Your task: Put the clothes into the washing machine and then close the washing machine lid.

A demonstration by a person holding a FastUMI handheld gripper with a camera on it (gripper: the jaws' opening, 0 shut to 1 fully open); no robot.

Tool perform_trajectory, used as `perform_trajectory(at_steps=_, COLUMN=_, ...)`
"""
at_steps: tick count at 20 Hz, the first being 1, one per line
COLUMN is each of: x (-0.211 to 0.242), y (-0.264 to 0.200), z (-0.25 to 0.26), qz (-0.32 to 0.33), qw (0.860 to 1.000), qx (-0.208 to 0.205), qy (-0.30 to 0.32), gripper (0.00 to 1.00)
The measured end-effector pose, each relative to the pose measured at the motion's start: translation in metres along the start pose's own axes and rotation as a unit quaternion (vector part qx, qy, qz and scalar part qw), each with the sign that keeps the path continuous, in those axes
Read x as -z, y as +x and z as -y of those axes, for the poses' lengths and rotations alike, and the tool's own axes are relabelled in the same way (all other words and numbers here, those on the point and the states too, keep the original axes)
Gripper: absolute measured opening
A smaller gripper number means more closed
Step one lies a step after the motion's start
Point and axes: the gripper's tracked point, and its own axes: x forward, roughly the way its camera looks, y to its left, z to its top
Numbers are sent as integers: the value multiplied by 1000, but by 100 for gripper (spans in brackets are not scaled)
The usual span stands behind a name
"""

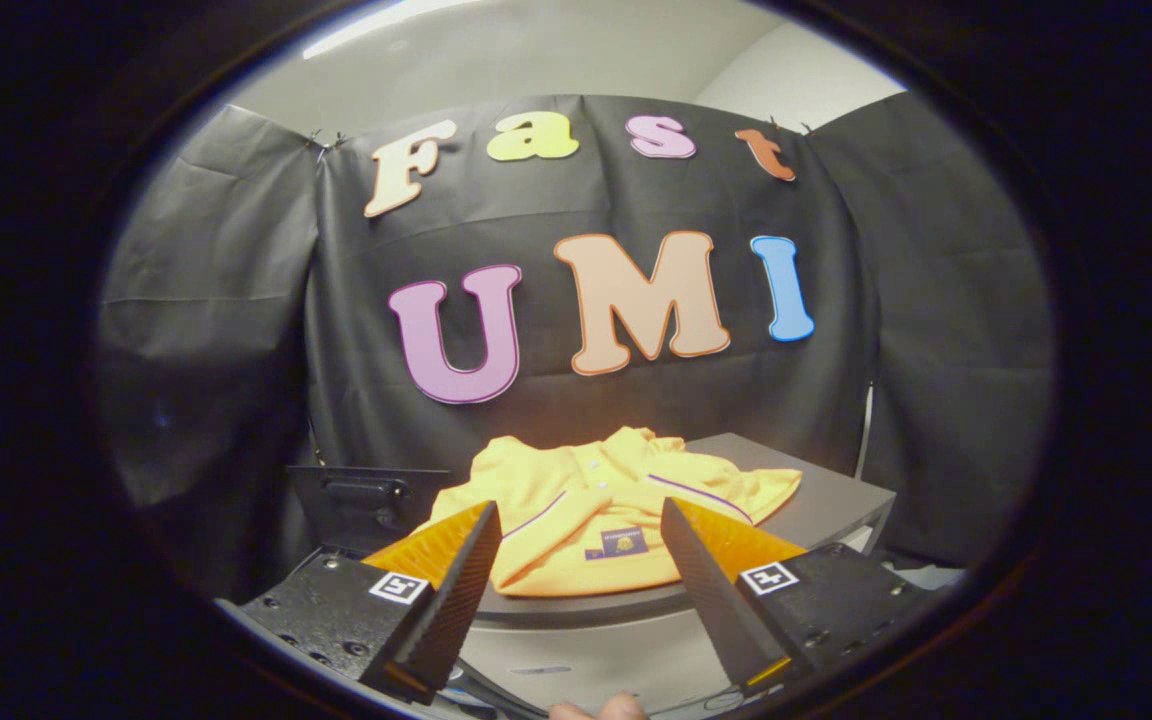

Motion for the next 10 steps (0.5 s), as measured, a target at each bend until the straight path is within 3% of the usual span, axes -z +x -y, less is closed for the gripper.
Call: perform_trajectory(at_steps=10, x=8, y=75, z=17, qz=-66, qw=997, qx=30, qy=-32, gripper=98)
